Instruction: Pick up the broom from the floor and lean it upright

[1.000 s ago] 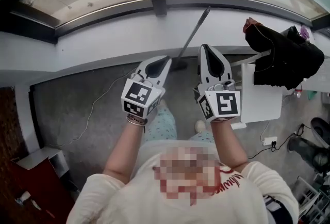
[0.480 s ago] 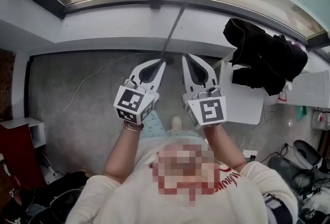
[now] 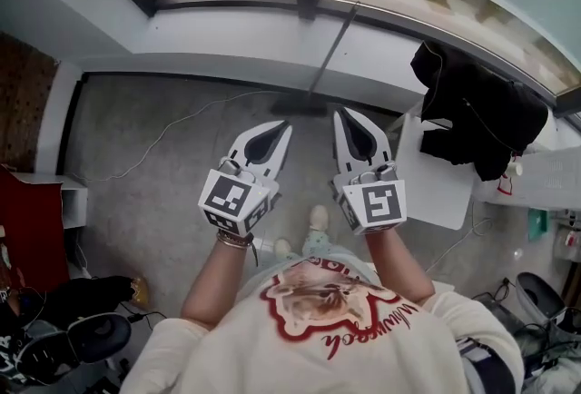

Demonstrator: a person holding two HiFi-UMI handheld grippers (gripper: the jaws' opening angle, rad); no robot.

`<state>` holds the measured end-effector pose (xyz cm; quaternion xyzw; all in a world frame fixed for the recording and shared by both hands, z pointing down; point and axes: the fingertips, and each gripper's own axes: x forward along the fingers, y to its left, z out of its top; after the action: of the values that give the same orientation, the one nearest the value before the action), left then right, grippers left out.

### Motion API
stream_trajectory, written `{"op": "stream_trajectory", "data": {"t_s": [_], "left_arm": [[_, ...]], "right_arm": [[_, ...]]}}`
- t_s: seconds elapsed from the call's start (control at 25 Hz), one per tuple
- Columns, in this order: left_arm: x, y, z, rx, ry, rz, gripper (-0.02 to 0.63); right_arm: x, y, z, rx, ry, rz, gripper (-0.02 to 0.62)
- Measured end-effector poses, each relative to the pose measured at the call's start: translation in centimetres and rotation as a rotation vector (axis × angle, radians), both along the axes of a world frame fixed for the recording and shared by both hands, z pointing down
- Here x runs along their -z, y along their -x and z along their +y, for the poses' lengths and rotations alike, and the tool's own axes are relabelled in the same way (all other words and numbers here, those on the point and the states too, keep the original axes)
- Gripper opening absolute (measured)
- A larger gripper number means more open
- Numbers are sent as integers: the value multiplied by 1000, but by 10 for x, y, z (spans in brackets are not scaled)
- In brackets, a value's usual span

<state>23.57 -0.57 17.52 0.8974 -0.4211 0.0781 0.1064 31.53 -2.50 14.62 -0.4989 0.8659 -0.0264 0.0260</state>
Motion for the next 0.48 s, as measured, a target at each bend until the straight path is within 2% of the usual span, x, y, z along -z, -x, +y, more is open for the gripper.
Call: {"op": "stream_trajectory", "data": {"t_s": [0.24, 0.48], "left_arm": [[-7, 33, 73, 24, 5, 11, 20], [-2, 58, 185, -5, -18, 38, 20]], "right_arm": [[-6, 29, 66, 17, 12, 15, 25], [2, 53, 179, -25, -14, 12, 25]]}}
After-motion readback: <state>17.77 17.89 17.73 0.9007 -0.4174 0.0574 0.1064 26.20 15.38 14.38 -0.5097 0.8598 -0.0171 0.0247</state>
